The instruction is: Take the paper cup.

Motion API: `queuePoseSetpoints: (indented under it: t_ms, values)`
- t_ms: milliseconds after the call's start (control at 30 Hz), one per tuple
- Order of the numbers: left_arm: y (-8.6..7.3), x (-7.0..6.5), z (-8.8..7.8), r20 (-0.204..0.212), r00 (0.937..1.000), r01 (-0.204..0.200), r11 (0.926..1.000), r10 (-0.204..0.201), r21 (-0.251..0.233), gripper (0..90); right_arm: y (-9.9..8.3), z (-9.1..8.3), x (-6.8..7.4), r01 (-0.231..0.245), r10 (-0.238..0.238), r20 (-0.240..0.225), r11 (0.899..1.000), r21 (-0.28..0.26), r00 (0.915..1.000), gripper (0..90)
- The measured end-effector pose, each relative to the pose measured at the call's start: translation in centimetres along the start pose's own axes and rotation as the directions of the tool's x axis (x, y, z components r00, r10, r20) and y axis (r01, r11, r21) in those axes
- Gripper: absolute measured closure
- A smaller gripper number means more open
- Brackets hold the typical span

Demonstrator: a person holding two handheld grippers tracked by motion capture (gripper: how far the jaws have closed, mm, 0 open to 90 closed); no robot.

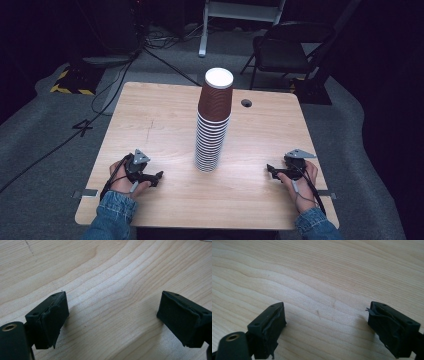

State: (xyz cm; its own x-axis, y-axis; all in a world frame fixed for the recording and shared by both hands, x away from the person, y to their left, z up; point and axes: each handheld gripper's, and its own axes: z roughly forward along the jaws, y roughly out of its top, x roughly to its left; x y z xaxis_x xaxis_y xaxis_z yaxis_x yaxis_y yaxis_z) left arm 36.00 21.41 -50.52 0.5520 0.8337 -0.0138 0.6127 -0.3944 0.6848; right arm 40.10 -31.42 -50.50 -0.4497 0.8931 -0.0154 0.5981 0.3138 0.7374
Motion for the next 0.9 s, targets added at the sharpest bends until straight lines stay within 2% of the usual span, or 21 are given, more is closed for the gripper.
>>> queuePoseSetpoints:
  t_ms: [200, 333, 400, 433, 533, 600, 667, 700, 733, 767, 800, 867, 900]
  values:
    - [0.0, 0.0, -0.1, -0.013, 0.9994, 0.033, 0.9994, -0.033, -0.01, 13.5, -0.1, -0.1, 0.0, 0.001, -0.001, -0.001, 1.0, -0.001, 1.0, 15.1]
    - [0.0, 0.2, -0.2, -0.006, 0.9995, 0.03, 0.9995, -0.03, -0.01, 16.2, -0.1, -0.1, -0.1, -0.001, 0.001, -0.002, 1.0, 0.0, 1.0, 15.2]
    - [0.2, 0.5, -0.6, 0.015, 0.9986, 0.05, 0.9987, -0.05, 0.01, 20.7, -0.1, -0.1, -0.1, -0.001, 0.001, -0.002, 1.0, 0.0, 1.0, 15.2]
    - [0.5, 0.6, -0.9, 0.027, 0.9981, 0.055, 0.9985, -0.055, 0.004, 23.4, -0.1, -0.1, -0.1, -0.001, 0.001, -0.003, 1.0, 0.0, 1.0, 15.2]
    - [1.4, 1.0, -1.6, 0.05, 0.9971, 0.059, 0.9981, -0.058, -0.017, 23.7, -0.2, -0.2, 0.0, -0.001, 0.001, 0.0, 1.0, -0.001, 1.0, 15.7]
    - [2.5, 1.1, -2.1, 0.085, 0.9956, 0.042, 0.9989, -0.04, -0.02, 25.7, -0.3, -0.4, 0.0, -0.004, 0.004, -0.001, 1.0, -0.003, 1.0, 16.8]
    - [3.6, 1.1, -2.8, 0.103, 0.9943, 0.029, 0.999, -0.026, -0.033, 23.6, -0.4, -0.5, 0.0, -0.005, 0.005, 0.001, 1.0, -0.002, 1.0, 16.9]
    - [3.6, 1.1, -2.8, 0.103, 0.9943, 0.029, 0.999, -0.026, -0.033, 22.6, -0.4, -0.5, 0.0, -0.005, 0.005, 0.001, 1.0, -0.002, 1.0, 16.9]
    - [4.1, 1.1, -3.1, 0.108, 0.994, 0.024, 0.9986, -0.019, -0.047, 22.6, -0.4, -0.5, 0.0, -0.005, 0.005, 0.0, 1.0, -0.003, 1.0, 16.9]
    - [5.1, 1.1, -3.8, 0.128, 0.9918, 0.013, 0.9961, -0.002, -0.087, 21.1, -0.5, -0.5, 0.0, -0.002, 0.002, -0.002, 1.0, -0.002, 1.0, 16.4]
    - [5.1, 1.1, -3.8, 0.128, 0.9918, 0.013, 0.9961, -0.002, -0.087, 20.1, -0.5, -0.5, 0.0, -0.002, 0.002, -0.002, 1.0, -0.002, 1.0, 16.4]
    - [6.0, 1.0, -4.8, 0.155, 0.9879, 0.031, 0.9907, -0.01, -0.133, 19.9, -0.5, -0.6, -0.1, 0.004, -0.004, -0.006, 1.0, -0.002, 1.0, 15.9]
    - [6.4, 0.9, -5.2, 0.16, 0.9871, 0.024, 0.988, 0.001, -0.153, 19.9, -0.5, -0.6, 0.0, 0.004, -0.004, -0.007, 1.0, -0.001, 1.0, 15.8]
